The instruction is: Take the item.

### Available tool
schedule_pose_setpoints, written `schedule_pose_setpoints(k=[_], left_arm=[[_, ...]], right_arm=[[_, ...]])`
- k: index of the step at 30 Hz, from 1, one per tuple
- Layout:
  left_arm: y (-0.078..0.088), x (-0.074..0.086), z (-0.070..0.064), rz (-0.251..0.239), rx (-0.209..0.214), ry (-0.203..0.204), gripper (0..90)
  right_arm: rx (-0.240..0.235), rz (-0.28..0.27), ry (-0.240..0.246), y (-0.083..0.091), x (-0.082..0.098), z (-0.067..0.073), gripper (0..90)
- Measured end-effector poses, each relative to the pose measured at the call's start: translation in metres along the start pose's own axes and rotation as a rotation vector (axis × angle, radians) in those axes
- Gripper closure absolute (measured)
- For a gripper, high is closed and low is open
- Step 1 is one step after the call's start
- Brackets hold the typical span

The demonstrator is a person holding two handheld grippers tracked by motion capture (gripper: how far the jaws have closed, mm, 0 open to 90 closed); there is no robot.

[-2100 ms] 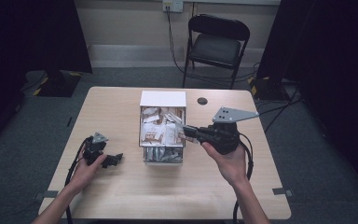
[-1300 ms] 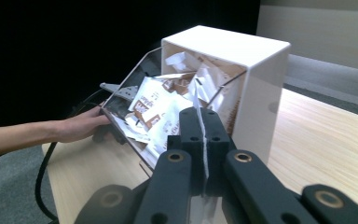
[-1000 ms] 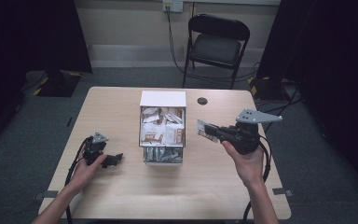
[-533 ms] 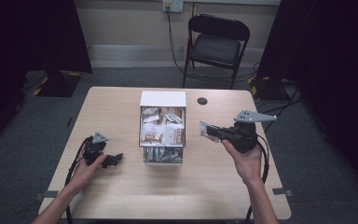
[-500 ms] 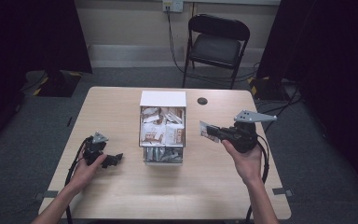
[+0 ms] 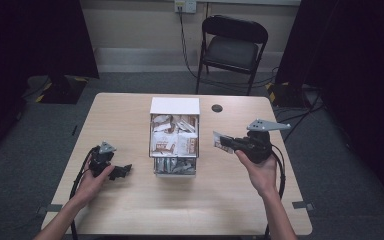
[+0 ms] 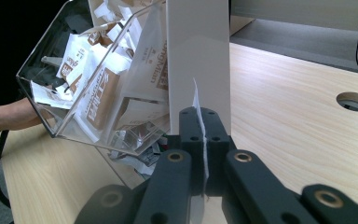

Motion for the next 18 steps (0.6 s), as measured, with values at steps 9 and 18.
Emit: schedule_pose_setpoints(k=[9,18], left_arm=[[0.000,0.000,0.000,0.000,0.000,0.000,0.0],[0.000,0.000,0.000,0.000,0.000,0.000,0.0]], right_arm=[[-0.002,0.024,-0.012,-0.011,0.009,-0.005,89.7],[-0.001,0.055,-0.029,-0.021,0.020,-0.012,89.8]])
Point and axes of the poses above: each handheld gripper's, and its own axes: y roughly backward along the jaws, x roughly out of its underside, z roughly to its left, the point moved 10 cm from there along -y, roughly forward along the jaws, and after that the axes turned 7 degrees about -x, right-handed, at the moved point
